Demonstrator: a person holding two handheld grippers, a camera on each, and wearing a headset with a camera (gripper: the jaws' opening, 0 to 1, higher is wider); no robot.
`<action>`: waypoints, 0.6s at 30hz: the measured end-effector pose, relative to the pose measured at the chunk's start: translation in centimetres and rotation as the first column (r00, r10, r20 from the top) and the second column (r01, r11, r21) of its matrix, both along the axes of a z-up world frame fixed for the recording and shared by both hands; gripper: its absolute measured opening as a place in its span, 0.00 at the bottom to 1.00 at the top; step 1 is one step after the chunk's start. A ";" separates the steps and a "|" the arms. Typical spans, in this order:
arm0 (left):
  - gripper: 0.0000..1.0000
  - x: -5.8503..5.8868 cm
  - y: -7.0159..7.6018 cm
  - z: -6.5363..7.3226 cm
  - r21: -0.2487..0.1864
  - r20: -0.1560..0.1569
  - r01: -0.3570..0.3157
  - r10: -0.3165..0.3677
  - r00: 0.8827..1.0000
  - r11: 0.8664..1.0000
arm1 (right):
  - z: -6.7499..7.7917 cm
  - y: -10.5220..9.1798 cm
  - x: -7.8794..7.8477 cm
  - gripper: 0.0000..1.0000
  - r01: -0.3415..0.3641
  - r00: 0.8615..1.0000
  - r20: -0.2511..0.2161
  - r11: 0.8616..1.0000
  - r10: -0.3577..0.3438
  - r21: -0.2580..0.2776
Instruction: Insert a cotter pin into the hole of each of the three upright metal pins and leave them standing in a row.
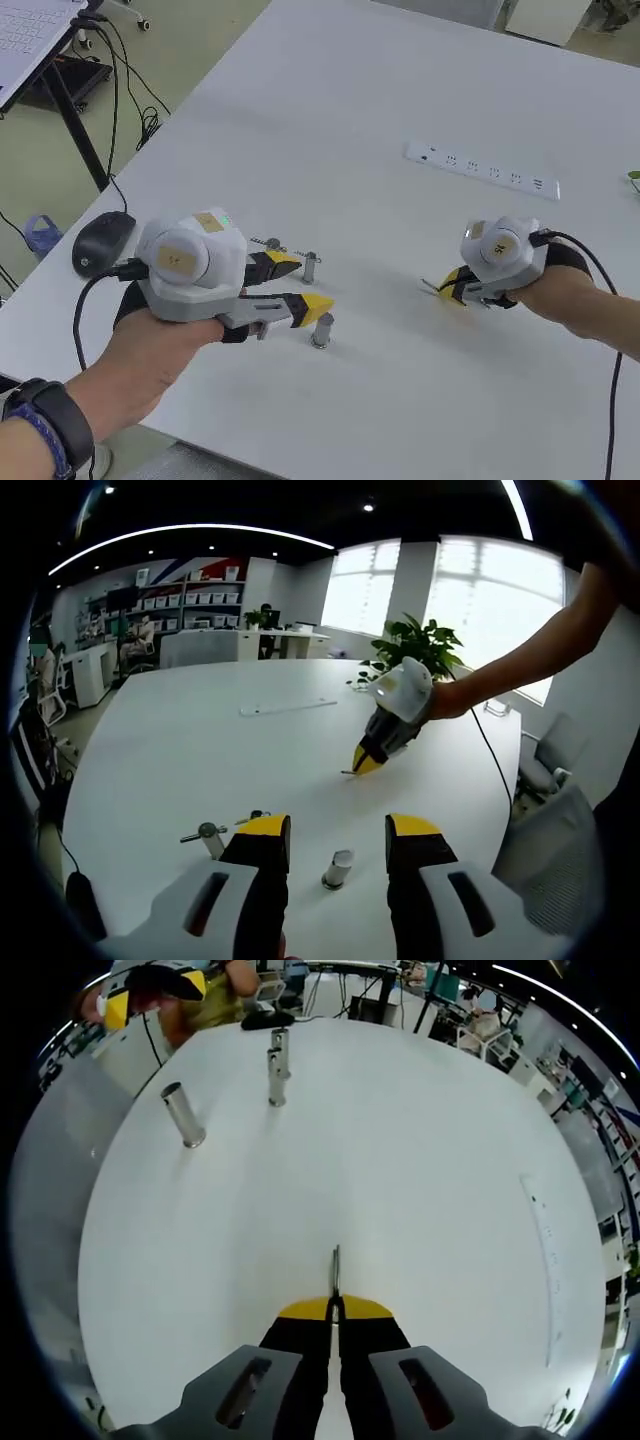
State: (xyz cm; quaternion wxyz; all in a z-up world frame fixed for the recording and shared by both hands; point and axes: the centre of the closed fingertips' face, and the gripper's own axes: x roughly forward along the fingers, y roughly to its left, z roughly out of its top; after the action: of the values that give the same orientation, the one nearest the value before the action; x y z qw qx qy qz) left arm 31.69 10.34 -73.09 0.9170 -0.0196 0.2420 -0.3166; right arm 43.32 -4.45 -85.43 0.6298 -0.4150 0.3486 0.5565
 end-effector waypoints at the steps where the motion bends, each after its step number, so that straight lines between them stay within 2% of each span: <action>1: 0.37 0.1 -0.2 0.0 0.000 0.000 0.004 -0.004 1.000 1.000 | 0.1 0.0 0.0 0.02 0.001 1.000 0.002 1.000 -0.001 0.003; 6: 0.37 1.0 -1.1 0.2 -0.009 -0.001 0.024 -0.024 1.000 1.000 | 0.5 0.0 -0.2 0.02 -0.002 1.000 0.013 1.000 0.002 0.007; 13: 0.36 1.9 -1.7 0.2 -0.018 -0.008 0.029 -0.030 1.000 0.999 | 0.8 0.1 0.4 0.02 -0.002 1.000 0.031 1.000 0.002 0.019; 18: 0.35 2.7 -2.2 0.4 -0.034 -0.016 0.026 -0.027 1.000 0.999 | 1.9 0.5 0.6 0.02 -0.011 0.998 0.055 0.999 0.009 0.031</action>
State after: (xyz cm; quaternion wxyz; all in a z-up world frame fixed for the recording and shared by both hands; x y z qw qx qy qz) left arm 34.40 8.15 -72.67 0.9101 -0.0347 0.2445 -0.3327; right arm 43.93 -3.94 -83.50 0.6426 -0.4220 0.3203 0.5535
